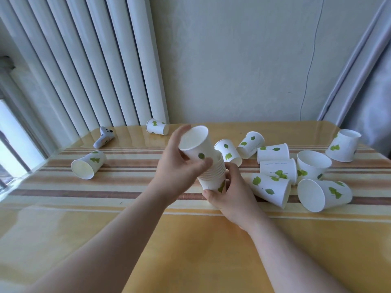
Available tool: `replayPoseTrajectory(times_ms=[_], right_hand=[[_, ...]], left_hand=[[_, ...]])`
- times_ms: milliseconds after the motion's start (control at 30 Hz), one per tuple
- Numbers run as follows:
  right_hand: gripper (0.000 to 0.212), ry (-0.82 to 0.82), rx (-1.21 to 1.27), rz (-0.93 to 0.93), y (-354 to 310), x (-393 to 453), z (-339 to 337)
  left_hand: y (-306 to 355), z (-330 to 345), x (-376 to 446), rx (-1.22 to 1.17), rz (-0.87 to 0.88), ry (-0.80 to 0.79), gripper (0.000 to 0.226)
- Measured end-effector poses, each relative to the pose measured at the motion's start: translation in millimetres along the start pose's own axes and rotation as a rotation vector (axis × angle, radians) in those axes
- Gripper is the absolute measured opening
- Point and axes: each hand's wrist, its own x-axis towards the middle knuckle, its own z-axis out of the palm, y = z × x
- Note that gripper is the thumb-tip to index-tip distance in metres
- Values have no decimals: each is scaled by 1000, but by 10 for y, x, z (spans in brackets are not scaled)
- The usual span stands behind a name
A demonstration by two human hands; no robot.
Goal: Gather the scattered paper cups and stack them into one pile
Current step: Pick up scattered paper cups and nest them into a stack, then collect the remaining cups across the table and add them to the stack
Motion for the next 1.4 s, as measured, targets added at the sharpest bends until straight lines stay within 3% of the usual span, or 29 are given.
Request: replayPoseTrajectory(times_ms=[167,333,400,533,700,933,1033,1133,1233,1400], right_hand=[[66,-5,-9,-17,-7,-2,-2],[67,11,-55,-24,-42,-49,4],[67,28,-93,-38,-80,-90,24],[64,16,-115,-56,-288,-124,141],[63,-93,-127,-31,-562,12,475],[63,-50,-182,-70,-488,221,824],[62,-10,-167,-73,-386,230,862],[62,-22,-164,-66,-363,251,855],[61,-26,-157,-50,-363,266,850],[61,-33,-135,-57,-319,288,840]], left_hand=[[-147,-21,-26,52,-31,-30,84],[-291,-206,-117,114,-3,-109,118],[-355,-391,-201,223,19,-100,113],[-629,-927,-247,466,-7,185,63],[-898,-1708,-78,600,-272,588,78],[-1372,-2338,107,649,-508,453,109],[-1447,-2322,233,708,-500,441,104],[-1427,-2289,287,699,-478,468,82],[-1231,-2067,285,454,-336,434,72],[-596,-1492,298,77,13,301,75]])
